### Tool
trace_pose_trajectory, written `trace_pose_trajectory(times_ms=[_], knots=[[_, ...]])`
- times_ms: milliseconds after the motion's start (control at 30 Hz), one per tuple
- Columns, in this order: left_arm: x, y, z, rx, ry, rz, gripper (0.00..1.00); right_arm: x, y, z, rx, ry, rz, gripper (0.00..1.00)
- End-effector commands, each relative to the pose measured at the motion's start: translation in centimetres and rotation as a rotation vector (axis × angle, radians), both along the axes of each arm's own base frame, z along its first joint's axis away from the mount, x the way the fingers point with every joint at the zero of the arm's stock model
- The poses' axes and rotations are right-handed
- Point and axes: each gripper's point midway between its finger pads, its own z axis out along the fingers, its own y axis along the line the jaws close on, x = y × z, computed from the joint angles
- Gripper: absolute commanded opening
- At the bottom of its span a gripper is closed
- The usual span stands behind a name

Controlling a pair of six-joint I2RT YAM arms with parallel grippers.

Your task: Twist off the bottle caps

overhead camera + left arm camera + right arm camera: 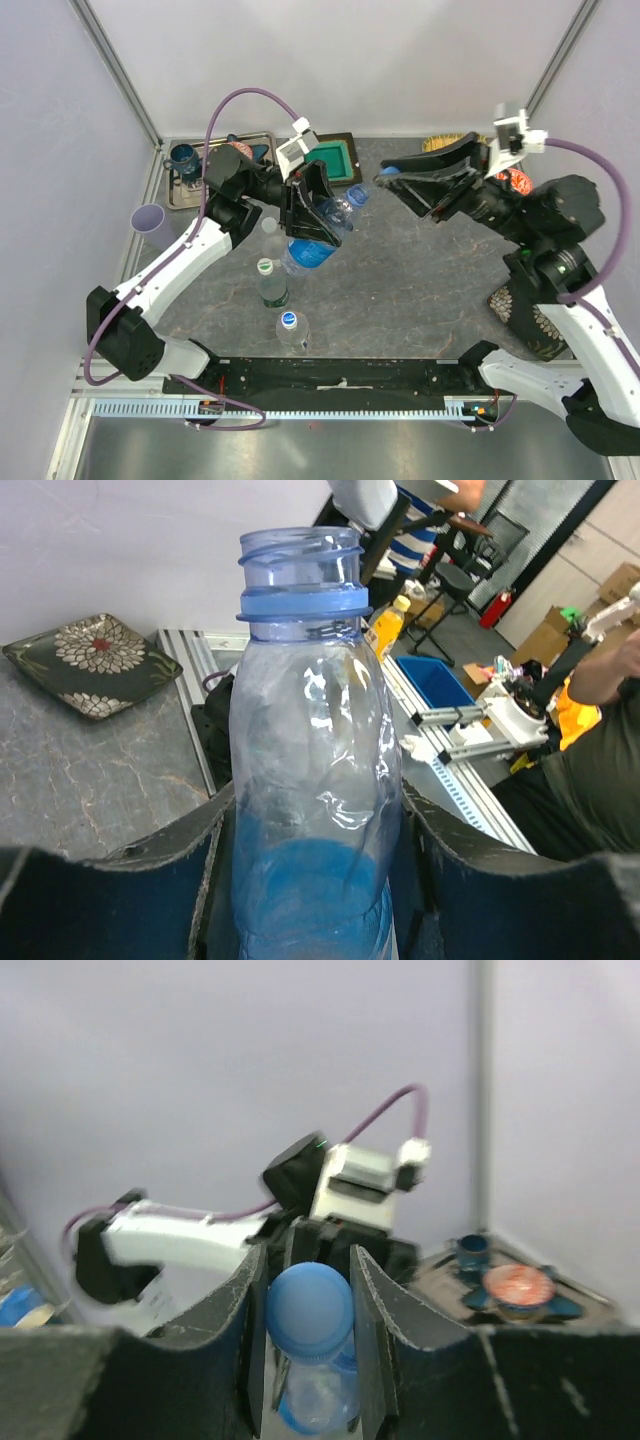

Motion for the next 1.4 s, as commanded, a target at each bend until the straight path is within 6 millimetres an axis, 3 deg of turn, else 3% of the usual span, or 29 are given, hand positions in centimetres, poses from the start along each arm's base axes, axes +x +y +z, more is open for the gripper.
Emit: trace_pose_trajectory(times_ms=[0,33,100,133,200,233,300,333,367,433,500,700,900,1233,1367], knots=[[0.5,-0.2,1.5,-0.054,-0.070,0.072,0.27,4.8,-5.2,1.7,0.098,0.101,-0.412,0.00],[0.6,-0.2,1.6,-0.052,-0.059,0.090,0.28,6.7,-6.0,0.7,0.080,0.156,-0.514,0.00],[1.4,-0.3,2.5,-0.087,-0.086,0.170,0.28,9.8,-7.5,-4.6,-0.025,0.312,-0.693,0.00],[1.6,-0.2,2.8,-0.100,-0.096,0.203,0.28,12.1,-9.3,-8.5,-0.075,0.399,-0.855,0.00],[2.9,-0.3,3.2,-0.113,-0.119,0.324,0.29,13.4,-10.1,-13.7,-0.152,0.491,-0.933,0.00],[2.8,0.2,4.2,-0.143,-0.174,0.377,0.30,14.1,-10.4,-18.7,-0.227,0.566,-0.956,0.00],[4.4,0.6,4.6,-0.143,-0.175,0.521,0.29,14.7,-9.1,-23.7,-0.272,0.664,-0.912,0.00],[4.1,1.4,5.5,-0.170,-0.223,0.568,0.29,14.3,-8.3,-28.4,-0.341,0.737,-0.879,0.00],[4.9,1.7,5.8,-0.178,-0.228,0.640,0.29,14.5,-7.4,-29.8,-0.336,0.751,-0.842,0.00],[5.3,2.4,5.7,-0.181,-0.251,0.705,0.29,14.5,-6.7,-35.2,-0.400,0.840,-0.825,0.00],[5.3,3.3,6.2,-0.194,-0.267,0.766,0.29,15.0,-6.0,-38.1,-0.451,0.872,-0.814,0.00],[4.6,4.6,6.1,-0.204,-0.301,0.819,0.29,16.3,-5.6,-44.2,-0.595,0.930,-0.844,0.00],[4.4,5.1,5.2,-0.188,-0.304,0.841,0.29,17.2,-5.1,-48.4,-0.651,0.971,-0.860,0.00],[4.1,5.7,3.9,-0.176,-0.305,0.863,0.29,19.6,-5.7,-51.1,-0.719,0.977,-1.002,0.00],[4.1,5.8,3.6,-0.171,-0.305,0.865,0.30,19.0,-5.1,-52.8,-0.775,1.010,-0.967,0.06]])
